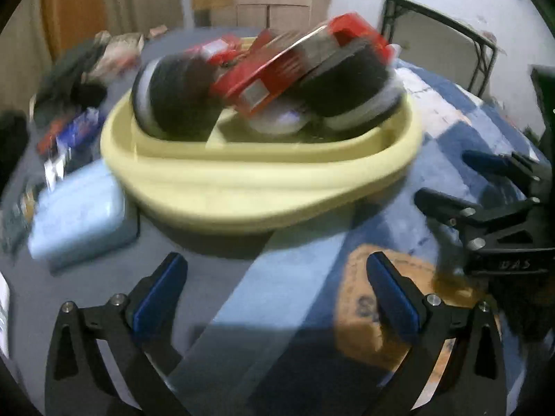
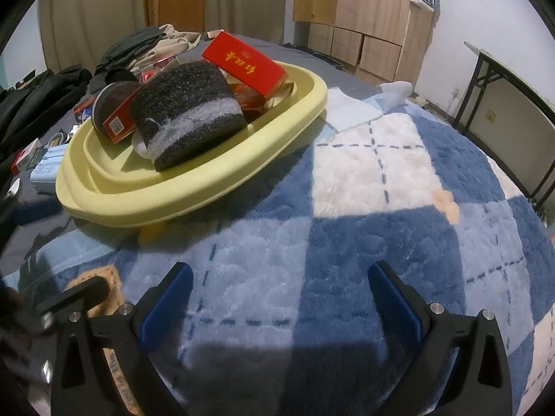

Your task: Organize rigid objects

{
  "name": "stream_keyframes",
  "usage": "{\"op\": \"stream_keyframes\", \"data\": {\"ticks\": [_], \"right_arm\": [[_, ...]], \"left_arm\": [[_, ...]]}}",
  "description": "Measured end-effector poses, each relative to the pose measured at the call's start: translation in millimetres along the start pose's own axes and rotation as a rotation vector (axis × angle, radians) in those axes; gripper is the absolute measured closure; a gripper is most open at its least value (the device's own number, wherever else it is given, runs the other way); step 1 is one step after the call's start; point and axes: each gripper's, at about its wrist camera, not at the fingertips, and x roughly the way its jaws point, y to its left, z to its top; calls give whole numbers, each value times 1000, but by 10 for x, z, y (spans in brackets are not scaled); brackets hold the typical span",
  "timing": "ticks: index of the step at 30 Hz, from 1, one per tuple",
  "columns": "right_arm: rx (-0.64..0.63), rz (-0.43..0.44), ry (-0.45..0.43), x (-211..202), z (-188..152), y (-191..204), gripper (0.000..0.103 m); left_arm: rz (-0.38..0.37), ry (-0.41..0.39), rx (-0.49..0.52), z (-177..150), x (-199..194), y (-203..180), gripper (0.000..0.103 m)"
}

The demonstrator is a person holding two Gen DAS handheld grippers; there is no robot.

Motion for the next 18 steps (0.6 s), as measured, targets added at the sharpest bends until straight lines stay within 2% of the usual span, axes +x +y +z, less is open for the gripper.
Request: {"op": "stream_keyframes", "data": {"ticks": [4,7,12,18], "right_arm": [[9,12,1,19,20,-38,0],[-26,-20,12,47,29,13,0],[-26,-34,22,63,36,13,0],[-32,-47,21,49,30,43,0]], "left_arm": [[0,-8,10,73,73,-58,0],[-14,-15,-42,136,146,6,0],[-26,-18,-51,207,199,23,0],[0,-19,-37,175,164,-5,0]]}}
